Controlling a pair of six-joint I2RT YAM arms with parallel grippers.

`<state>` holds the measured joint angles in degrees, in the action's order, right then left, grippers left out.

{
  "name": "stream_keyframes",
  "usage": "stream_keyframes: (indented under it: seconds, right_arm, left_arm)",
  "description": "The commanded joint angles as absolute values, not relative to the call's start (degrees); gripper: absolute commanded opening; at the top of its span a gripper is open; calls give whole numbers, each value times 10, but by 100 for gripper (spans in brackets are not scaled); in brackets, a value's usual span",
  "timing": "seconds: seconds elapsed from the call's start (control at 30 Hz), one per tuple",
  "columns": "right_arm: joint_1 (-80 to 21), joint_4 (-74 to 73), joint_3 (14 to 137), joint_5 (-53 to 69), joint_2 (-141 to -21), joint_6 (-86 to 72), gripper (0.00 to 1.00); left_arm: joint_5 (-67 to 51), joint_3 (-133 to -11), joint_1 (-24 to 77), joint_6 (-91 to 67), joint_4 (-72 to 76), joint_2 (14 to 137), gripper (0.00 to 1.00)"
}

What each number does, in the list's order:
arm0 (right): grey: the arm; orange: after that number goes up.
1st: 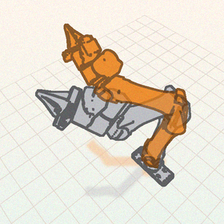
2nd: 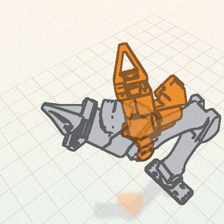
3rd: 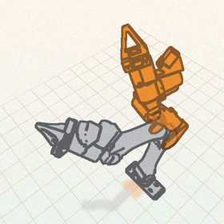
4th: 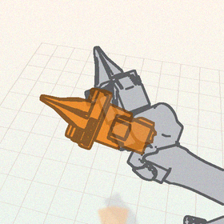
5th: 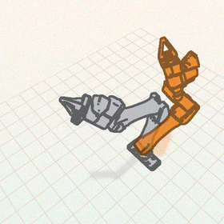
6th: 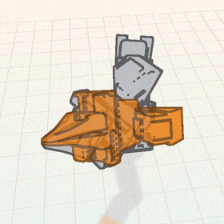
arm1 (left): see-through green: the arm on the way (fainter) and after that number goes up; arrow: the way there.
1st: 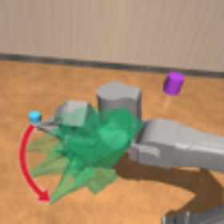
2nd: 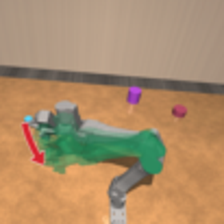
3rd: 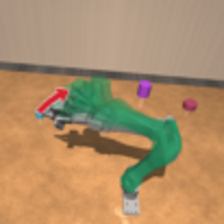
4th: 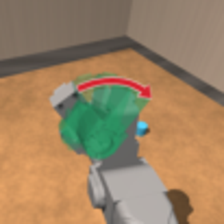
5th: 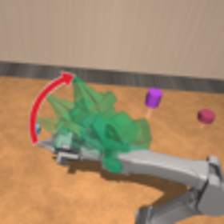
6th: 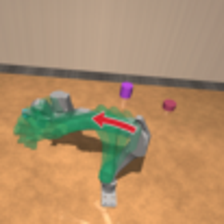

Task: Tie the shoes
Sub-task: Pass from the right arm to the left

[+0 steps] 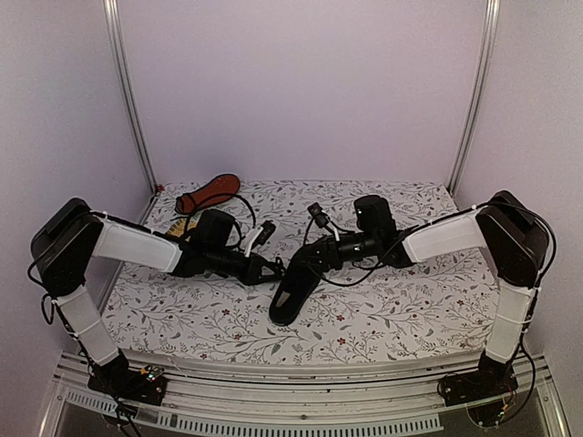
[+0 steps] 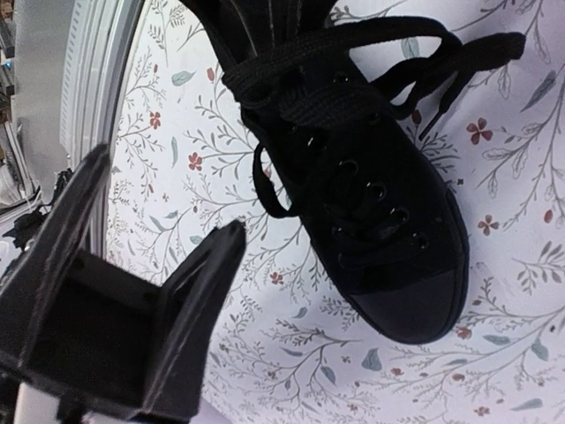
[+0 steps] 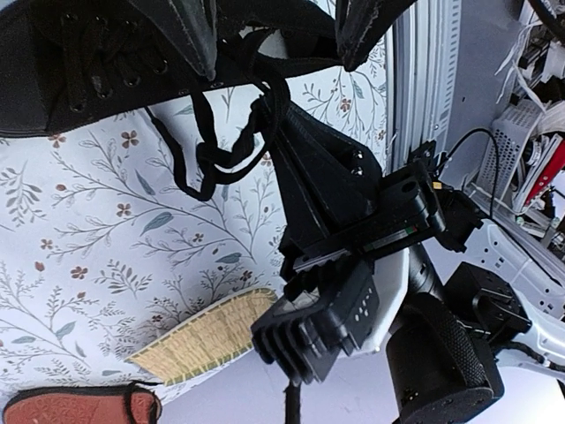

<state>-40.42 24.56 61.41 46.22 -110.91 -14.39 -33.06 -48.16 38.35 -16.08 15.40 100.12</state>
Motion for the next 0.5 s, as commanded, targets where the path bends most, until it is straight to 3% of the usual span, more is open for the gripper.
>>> stream_keyframes:
  seconds: [0.0,0.47]
  right_arm:
    - [-401,192,584,381,-1055,-98,46]
    - [-519,194,547,241,-992,-56,47]
  left_arm:
    - [-321,-499,380,-141,23,975,0]
    - [-489,-512,340,-199,-24,948,0]
